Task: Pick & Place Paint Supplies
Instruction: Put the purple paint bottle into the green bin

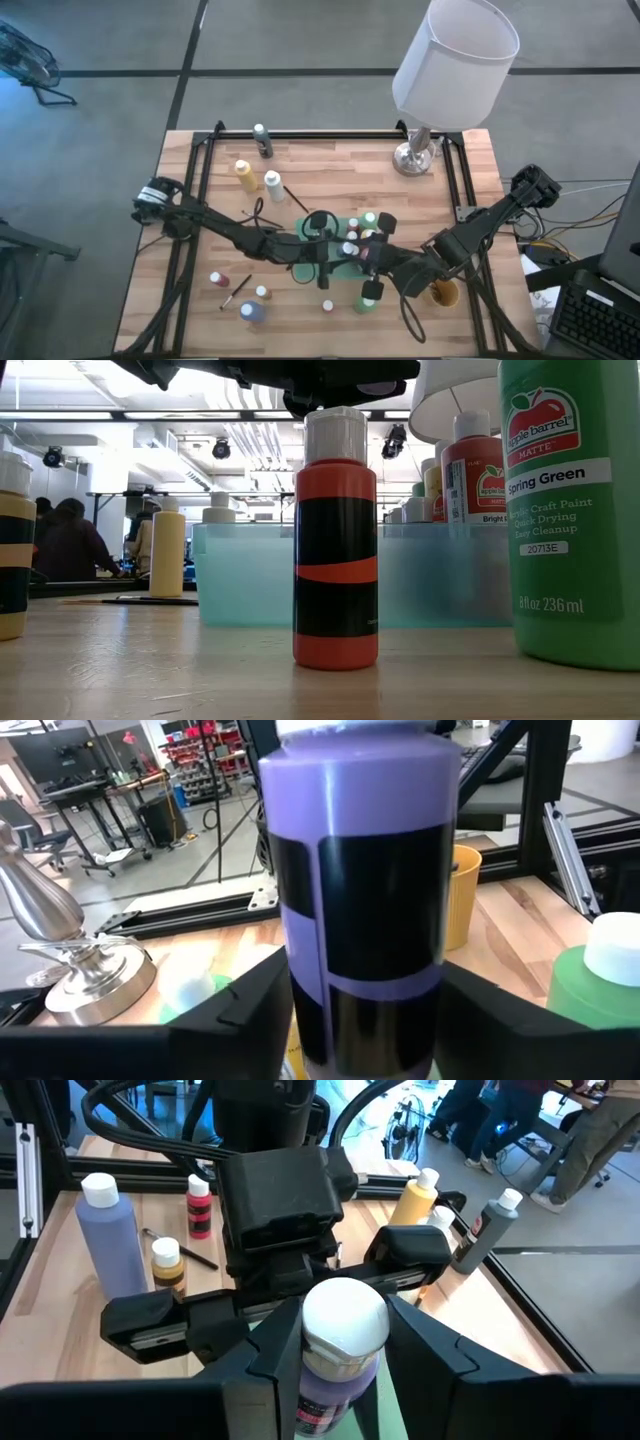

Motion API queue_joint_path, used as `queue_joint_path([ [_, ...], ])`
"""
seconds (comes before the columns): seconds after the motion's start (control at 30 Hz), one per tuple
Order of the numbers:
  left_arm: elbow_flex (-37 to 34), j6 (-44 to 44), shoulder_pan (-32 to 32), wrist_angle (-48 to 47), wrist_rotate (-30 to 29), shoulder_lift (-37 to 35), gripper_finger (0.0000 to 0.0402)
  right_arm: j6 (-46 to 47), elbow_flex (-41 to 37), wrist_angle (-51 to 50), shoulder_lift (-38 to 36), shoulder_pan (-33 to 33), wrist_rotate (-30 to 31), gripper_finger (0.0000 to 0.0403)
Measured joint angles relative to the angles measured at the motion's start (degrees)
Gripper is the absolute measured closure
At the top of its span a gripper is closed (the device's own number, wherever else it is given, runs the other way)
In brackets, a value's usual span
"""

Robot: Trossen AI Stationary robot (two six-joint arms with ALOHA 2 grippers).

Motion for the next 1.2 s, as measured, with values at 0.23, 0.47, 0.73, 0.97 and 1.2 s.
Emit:
queue_joint_path([
  [0.23, 0.0, -0.2, 0.0, -0.32, 0.12, -0.02, 0.0259, -0.04, 0.0, -0.07, 0.0, 0.0, 0.07, 0.0293],
  [0.47, -0.02, -0.14, 0.0, -0.36, 0.1, -0.02, 0.0258, -0.04, 0.0, -0.16, 0.0, 0.0, 0.04, 0.0288],
  [0.73, -0.05, 0.15, -0.02, -3.49, 0.1, -0.85, 0.0259, -0.25, 0.9, -1.2, -0.06, 0.01, -1.63, 0.0252],
  [0.97, -0.09, -0.11, -0.02, -13.73, 0.02, -4.38, 0.0259, 5.03, 8.69, -15.79, -0.26, -0.08, -7.77, 0.0197],
  [1.2, 0.19, -4.16, 0.07, -30.51, 0.52, -10.43, 0.0259, 10.18, 15.43, -27.27, -0.26, -3.48, -19.32, 0.0154],
])
